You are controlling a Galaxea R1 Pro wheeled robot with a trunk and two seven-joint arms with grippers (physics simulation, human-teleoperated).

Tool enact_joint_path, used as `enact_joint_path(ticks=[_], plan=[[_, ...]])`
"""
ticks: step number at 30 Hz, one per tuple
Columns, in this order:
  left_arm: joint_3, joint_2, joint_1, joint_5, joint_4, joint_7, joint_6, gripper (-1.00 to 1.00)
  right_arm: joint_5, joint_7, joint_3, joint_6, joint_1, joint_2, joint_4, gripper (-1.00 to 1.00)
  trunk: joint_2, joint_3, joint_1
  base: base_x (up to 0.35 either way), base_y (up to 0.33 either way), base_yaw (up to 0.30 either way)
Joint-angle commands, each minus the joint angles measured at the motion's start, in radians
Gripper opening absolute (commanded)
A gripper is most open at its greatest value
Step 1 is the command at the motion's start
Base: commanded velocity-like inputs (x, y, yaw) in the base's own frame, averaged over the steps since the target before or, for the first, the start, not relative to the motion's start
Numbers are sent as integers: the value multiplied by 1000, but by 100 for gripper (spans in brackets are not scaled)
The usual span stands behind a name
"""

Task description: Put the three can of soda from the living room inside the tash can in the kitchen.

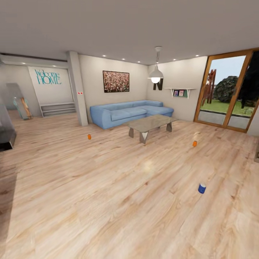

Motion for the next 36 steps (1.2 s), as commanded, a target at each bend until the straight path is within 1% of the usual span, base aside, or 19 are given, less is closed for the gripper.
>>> enact_joint_path(ticks=[1, 22, 36], plan=[[0, 0, 0, 0, 0, 0, 0, 100, 0, 0, 0, 0, 0, 0, 0, 100, 0, 0, 0, 335, 0, 252], [0, -1, 0, 0, 0, 0, -1, 100, 0, 0, 0, -2, 0, 0, 0, 100, 0, 0, 0, 335, -5, 247], [0, 0, 0, 0, 0, 0, -1, 100, 0, 0, 0, 2, 0, 0, 0, 100, 0, 0, 0, 335, -75, 17]])
